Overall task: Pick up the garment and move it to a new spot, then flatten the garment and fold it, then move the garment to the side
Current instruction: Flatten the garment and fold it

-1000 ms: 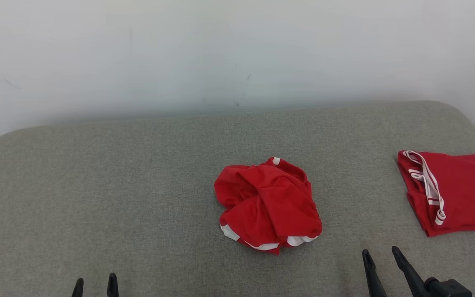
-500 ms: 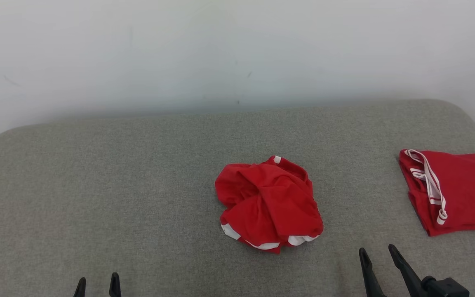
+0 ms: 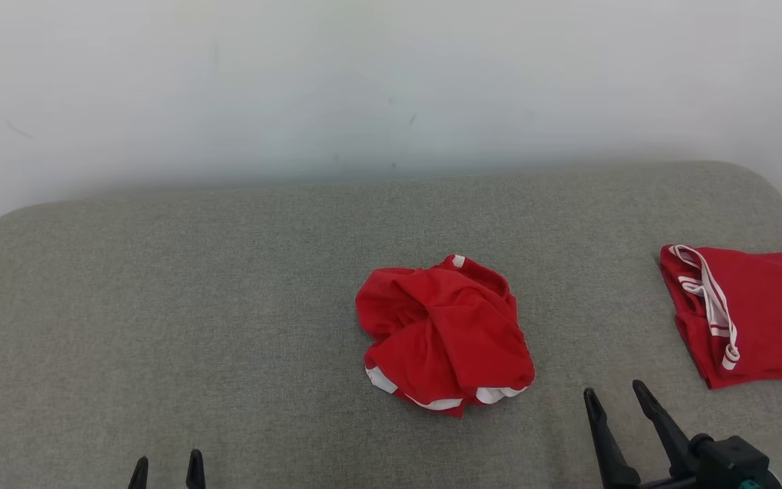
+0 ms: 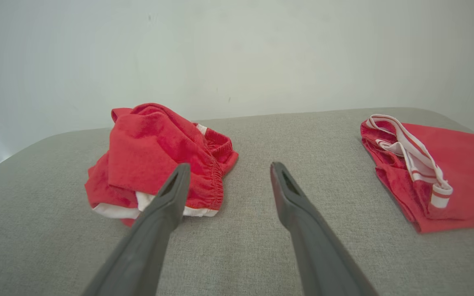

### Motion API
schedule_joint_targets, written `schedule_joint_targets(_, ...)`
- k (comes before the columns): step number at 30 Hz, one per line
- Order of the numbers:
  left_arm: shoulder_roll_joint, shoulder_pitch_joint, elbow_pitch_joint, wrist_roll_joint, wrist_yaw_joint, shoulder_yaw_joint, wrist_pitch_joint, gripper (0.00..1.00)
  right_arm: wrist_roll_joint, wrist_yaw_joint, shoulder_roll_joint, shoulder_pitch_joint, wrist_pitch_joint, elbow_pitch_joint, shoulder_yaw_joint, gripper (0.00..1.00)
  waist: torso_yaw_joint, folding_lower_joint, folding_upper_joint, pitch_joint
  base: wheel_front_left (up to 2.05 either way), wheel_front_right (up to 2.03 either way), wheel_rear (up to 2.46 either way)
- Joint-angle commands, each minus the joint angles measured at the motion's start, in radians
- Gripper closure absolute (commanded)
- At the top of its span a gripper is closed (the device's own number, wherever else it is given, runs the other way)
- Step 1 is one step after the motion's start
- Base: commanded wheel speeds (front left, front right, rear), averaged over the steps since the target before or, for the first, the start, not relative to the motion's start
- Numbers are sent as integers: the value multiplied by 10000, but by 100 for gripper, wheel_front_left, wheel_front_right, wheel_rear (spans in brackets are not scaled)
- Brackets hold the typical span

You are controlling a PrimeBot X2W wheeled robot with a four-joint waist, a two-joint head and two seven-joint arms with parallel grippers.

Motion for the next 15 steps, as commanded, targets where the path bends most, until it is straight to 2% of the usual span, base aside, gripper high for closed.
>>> schedule_joint_targets(1, 21, -128, 6, 110, 9, -33, -26, 0, 27, -20, -99, -94, 17, -33, 22, 0, 20, 0, -1, -6, 0, 0, 0)
schedule_joint_targets(6, 115, -231, -28, 179, 9, -467, -26, 0, 74, -20, -237, -203, 76, -155, 42, 0, -18, 0, -1, -26, 0, 0, 0)
schedule_joint_targets(10, 446, -976, 177, -31, 9, -1662, 155, 0, 101, -20, -167, -94, 93, -192, 58, 0, -203, 0, -1, 9, 0, 0, 0)
schedule_joint_targets(13, 713, -2075, 377, -425, 10, -2698, 1384, 0, 116, -20, -81, 0, 115, -163, 107, 0, -436, 0, -1, 61, 0, 0, 0)
schedule_joint_targets(15, 803, -2814, 580, -735, 10, -3231, 2594, 0, 125, -20, -30, -9, 111, -131, 185, 0, -658, 0, -1, 111, 0, 0, 0)
